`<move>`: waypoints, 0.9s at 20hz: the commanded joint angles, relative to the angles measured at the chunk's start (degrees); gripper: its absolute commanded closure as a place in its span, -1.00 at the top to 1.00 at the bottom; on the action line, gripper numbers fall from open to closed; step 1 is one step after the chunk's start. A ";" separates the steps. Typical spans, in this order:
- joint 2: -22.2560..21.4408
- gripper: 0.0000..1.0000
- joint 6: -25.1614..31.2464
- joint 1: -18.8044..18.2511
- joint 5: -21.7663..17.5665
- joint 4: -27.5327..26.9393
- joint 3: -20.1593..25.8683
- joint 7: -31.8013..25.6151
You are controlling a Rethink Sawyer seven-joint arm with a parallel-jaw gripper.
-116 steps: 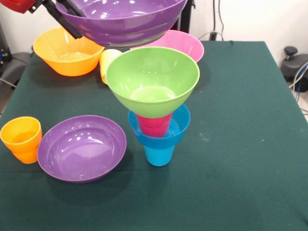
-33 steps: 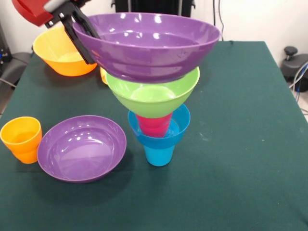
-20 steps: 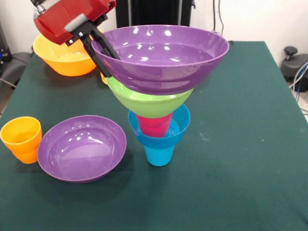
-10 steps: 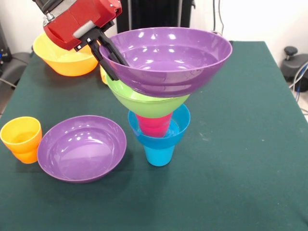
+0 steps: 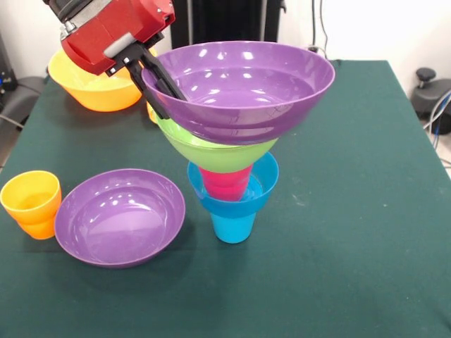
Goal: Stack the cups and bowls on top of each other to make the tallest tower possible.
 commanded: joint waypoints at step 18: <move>-0.20 -1.00 4.51 -1.90 2.07 5.54 -5.60 2.15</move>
